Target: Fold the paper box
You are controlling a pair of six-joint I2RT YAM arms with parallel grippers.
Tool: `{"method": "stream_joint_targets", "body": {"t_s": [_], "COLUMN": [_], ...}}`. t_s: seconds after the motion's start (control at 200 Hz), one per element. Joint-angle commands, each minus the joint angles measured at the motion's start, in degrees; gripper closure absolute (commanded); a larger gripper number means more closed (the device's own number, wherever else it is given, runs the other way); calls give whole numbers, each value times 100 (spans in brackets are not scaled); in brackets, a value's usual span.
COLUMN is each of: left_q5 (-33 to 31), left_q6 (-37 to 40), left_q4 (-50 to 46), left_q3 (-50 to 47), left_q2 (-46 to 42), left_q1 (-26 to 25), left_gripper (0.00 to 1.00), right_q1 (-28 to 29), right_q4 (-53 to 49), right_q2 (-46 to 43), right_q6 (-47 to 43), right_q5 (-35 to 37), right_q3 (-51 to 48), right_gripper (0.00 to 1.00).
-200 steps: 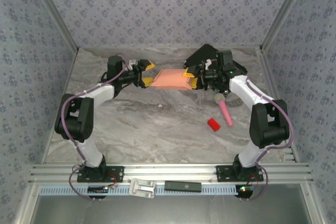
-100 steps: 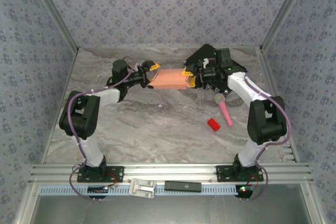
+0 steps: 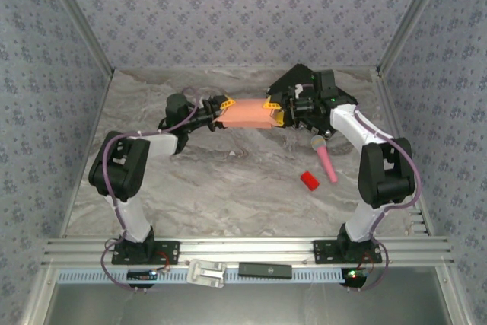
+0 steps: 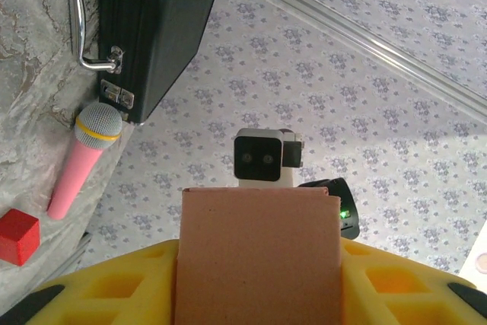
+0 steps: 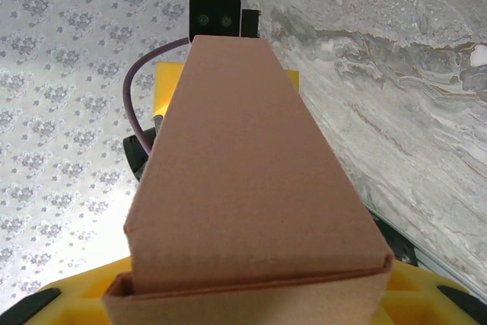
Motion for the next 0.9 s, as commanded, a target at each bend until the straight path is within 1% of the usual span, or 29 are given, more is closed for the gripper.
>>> {"method": "stream_joint_targets", "body": {"t_s": [0.0, 0.065, 0.125, 0.165, 0.23, 0.3, 0.33, 0.41, 0.46, 0.5, 0.515, 0.535, 0.6, 0.69, 0.725, 0.785, 0.85, 0.895], "left_q5": [-118, -188, -269, -324, -455, -631, -671, -798, -1011, -1195, -1244, -1293, -1359, -1381, -1403, -1411, -1423, -1432], "left_q6": [-104, -104, -97, -100, -113, -125, -83, 278, 570, 804, 869, 974, 1163, 1328, 1310, 1169, 996, 952], "left_q4": [298, 166, -9, -148, -432, -904, -1236, -2658, -3814, -4663, -4953, -5282, -6180, -6934, -7095, -7141, -7104, -7079], "left_q3": [-103, -163, -210, -255, -364, -511, -559, -521, -445, -338, -282, -209, -2, 173, 173, 72, -102, -183], "left_q2": [-168, -264, -361, -431, -592, -833, -968, -1403, -1745, -1963, -2041, -2120, -2266, -2320, -2329, -2315, -2288, -2249], "left_q1": [-31, -31, -27, -29, -14, 34, 62, 180, 258, 337, 364, 399, 529, 674, 710, 762, 826, 877], "left_gripper": [58, 63, 65, 65, 66, 66, 66, 66, 68, 68, 68, 68, 70, 73, 74, 74, 74, 74], "right_q1": [-76, -86, -108, -131, -222, -403, -466, -689, -796, -806, -763, -706, -431, 290, 598, 1103, 1670, 2006], "right_q4": [-88, -210, -350, -468, -921, -1079, -1145, -1588, -1803, -1906, -1938, -1949, -1802, -1306, -1175, -1042, -1149, -1337], "right_q2": [172, 208, 227, 222, 134, -210, -419, -1064, -1490, -1875, -1998, -2246, -2920, -3664, -3830, -3927, -3812, -3620], "right_q6": [-67, -198, -365, -520, -1022, -1408, -1579, -2197, -2622, -3055, -3151, -3521, -4322, -5301, -5620, -6122, -6690, -7028], "right_q5": [-65, -12, 67, 115, 323, 615, 768, 1327, 1746, 2219, 2431, 2706, 3659, 5136, 5591, 6070, 6472, 6752], "right_q3": [45, 67, 98, 138, 253, 167, 113, 77, 52, 14, -11, -51, -336, -945, -1068, -1145, -1058, -924], "right_gripper": [47, 40, 33, 31, 29, 27, 27, 27, 28, 30, 30, 30, 32, 36, 38, 43, 47, 47]}}
